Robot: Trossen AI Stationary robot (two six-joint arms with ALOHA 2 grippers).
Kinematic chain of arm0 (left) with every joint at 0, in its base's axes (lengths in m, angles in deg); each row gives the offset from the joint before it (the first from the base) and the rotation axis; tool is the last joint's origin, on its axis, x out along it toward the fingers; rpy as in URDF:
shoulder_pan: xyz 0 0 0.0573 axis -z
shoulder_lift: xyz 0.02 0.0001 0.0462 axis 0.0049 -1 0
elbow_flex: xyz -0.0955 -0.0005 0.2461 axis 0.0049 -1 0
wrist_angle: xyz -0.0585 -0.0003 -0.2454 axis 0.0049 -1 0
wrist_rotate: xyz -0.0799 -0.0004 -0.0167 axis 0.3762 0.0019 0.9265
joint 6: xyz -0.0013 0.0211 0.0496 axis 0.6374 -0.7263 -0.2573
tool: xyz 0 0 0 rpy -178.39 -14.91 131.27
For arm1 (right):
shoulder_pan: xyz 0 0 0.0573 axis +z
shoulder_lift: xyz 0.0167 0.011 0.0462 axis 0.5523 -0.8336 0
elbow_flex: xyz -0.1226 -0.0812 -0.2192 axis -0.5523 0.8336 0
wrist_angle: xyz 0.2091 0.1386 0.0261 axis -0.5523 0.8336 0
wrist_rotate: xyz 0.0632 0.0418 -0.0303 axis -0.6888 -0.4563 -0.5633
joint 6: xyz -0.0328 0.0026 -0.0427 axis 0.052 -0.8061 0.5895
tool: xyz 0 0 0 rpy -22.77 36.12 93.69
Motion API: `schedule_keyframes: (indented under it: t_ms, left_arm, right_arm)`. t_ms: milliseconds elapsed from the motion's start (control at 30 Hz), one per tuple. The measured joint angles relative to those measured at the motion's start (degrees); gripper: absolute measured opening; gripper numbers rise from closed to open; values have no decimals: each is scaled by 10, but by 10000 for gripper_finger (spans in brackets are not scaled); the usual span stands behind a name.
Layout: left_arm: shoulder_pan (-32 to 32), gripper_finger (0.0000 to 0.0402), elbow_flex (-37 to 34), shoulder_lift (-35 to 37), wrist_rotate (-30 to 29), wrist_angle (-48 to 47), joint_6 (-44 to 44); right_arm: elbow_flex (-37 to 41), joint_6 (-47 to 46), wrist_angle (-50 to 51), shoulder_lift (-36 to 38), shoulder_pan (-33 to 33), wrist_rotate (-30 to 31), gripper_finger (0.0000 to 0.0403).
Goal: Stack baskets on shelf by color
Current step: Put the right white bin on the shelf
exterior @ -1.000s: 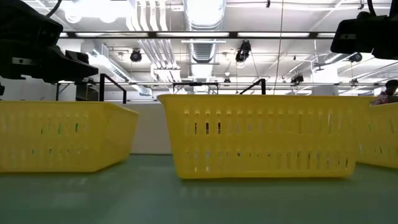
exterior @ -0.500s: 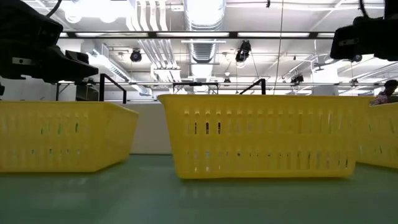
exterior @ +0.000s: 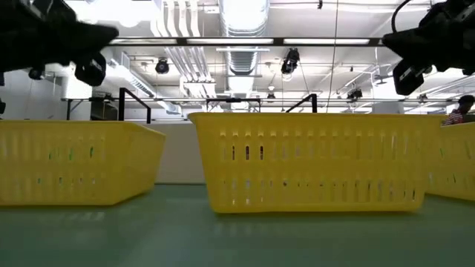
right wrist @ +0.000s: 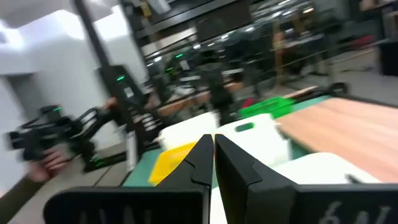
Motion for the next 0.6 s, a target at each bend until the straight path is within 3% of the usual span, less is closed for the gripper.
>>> schedule_keyframes:
  t_ms: [133,233,333,600]
  left_arm:
    - [0,0,0,1,1,67,3]
    - [0,0,0,1,17,74,68]
    - [0,0,0,-3,17,73,79]
    - [0,0,0,-9,-5,112,-3]
  right_arm:
    - [0,0,-1,0,0,22,9]
    - [0,0,-12,0,0,22,9]
    - [0,7,-25,0,0,29,9]
    - [0,37,-133,-15,1,51,9]
